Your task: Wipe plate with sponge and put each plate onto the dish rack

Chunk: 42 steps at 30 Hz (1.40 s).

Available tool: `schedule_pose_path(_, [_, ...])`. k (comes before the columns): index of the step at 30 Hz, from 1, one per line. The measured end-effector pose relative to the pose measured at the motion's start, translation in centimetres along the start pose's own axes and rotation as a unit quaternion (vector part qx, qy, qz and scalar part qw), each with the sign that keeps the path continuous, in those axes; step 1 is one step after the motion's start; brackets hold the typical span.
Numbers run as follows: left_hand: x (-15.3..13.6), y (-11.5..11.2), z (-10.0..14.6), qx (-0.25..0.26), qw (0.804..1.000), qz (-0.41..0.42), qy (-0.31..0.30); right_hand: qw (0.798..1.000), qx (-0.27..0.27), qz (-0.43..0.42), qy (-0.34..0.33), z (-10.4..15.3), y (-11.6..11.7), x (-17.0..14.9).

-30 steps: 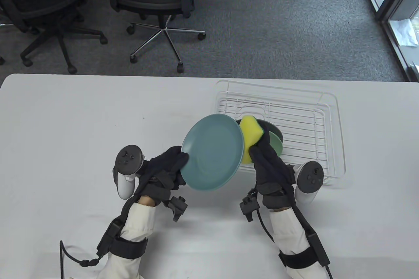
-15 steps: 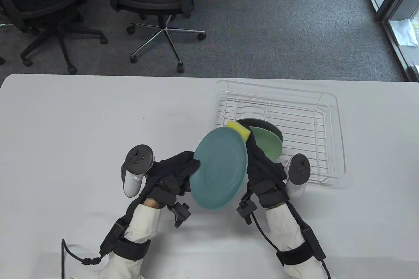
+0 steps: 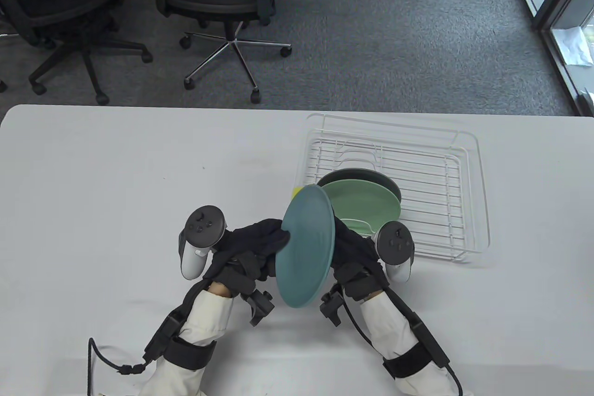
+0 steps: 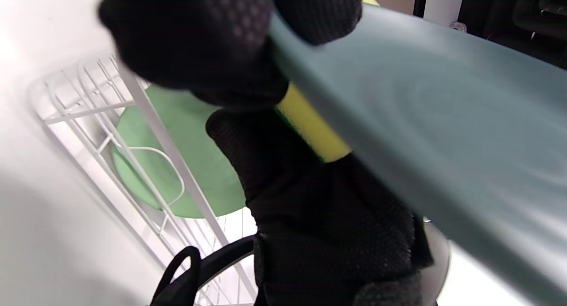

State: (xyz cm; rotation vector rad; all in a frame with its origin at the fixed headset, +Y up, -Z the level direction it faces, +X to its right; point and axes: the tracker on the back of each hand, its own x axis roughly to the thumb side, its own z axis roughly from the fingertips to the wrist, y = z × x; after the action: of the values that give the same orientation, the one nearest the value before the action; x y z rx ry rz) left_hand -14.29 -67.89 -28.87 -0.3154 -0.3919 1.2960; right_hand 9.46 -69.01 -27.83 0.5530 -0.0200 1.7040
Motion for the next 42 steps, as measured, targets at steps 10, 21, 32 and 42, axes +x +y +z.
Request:
schedule_pose_path(10, [-0.1, 0.4, 0.3, 0.062, 0.998, 0.007, 0.002, 0.999, 0.014, 0.050, -0.009, 0.1, 1.5, 0.2])
schedule_pose_path(21, [-0.2, 1.1, 0.9, 0.154, 0.988, 0.013, -0.004, 0.998, 0.024, 0.057, -0.015, 0.1, 2.0, 0.4])
schedule_pose_path(32, [-0.7, 3.8, 1.8, 0.241, 0.970, 0.009, -0.020, 0.985, 0.088, -0.137, 0.048, 0.2, 3.4, -0.2])
schedule_pose_path(42, [-2.3, 5.9, 2.2, 0.290, 0.957, -0.027, 0.011, 0.996, 0.030, -0.087, 0.009, 0.7, 1.1, 2.8])
